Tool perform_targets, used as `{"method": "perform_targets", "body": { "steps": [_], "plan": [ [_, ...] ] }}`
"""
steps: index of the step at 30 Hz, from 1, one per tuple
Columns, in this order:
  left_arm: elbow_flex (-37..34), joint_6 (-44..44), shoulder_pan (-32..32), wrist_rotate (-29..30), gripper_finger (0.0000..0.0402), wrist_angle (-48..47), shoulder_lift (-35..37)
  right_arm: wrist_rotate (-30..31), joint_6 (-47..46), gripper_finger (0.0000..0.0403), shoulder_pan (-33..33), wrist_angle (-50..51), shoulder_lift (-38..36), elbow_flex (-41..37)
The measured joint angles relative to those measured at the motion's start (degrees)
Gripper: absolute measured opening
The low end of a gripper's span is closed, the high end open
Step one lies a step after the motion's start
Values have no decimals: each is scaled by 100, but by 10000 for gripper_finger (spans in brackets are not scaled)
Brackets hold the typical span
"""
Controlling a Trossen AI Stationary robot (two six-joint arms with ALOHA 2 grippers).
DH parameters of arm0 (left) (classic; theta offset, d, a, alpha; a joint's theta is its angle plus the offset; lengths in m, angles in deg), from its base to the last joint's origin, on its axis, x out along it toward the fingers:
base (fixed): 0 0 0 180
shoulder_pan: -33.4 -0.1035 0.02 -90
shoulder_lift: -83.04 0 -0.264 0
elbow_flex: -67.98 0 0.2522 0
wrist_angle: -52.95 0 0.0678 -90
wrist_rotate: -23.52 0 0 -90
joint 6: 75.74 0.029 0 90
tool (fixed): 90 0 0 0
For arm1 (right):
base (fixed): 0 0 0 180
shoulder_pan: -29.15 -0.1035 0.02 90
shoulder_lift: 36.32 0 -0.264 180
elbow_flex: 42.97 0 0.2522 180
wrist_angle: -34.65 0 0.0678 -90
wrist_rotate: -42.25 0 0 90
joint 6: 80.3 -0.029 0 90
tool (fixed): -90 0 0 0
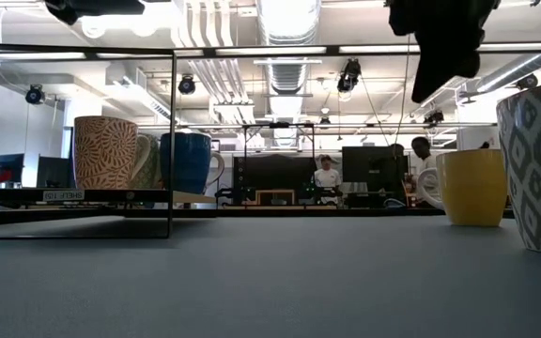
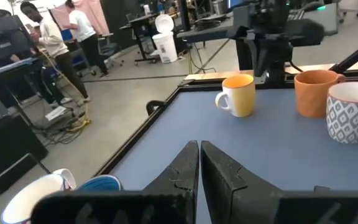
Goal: Place coffee mugs
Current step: Put the yellow mug on the shelf
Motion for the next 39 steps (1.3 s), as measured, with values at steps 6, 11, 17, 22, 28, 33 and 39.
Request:
{"method": "perform_targets", "body": {
  "steps": [6, 11, 17, 22, 28, 33, 39],
  "plan": [
    [-12, 12, 0, -3, 0, -1, 25, -38, -376, 23, 282, 707, 251, 409],
    [-10, 51, 0, -5, 0, -11, 24, 120, -731, 73, 475, 1313, 480, 554],
    [-10, 79, 0, -7, 0, -48, 24, 258, -1277, 139, 825, 1678, 827, 514],
    [-10, 80, 0, -7, 0, -81, 22, 356, -1366, 158, 969, 1742, 1129, 512],
    [-6, 79, 0, -9, 0, -118, 22, 456, -1359, 147, 978, 1749, 1512, 469],
    [-6, 77, 0, -11, 0, -133, 19, 452, -1363, 128, 992, 1760, 1728, 332],
    [-6, 56, 0, -11, 0, -135, 19, 454, -1406, 110, 1002, 1740, 1832, 148]
  ]
}}
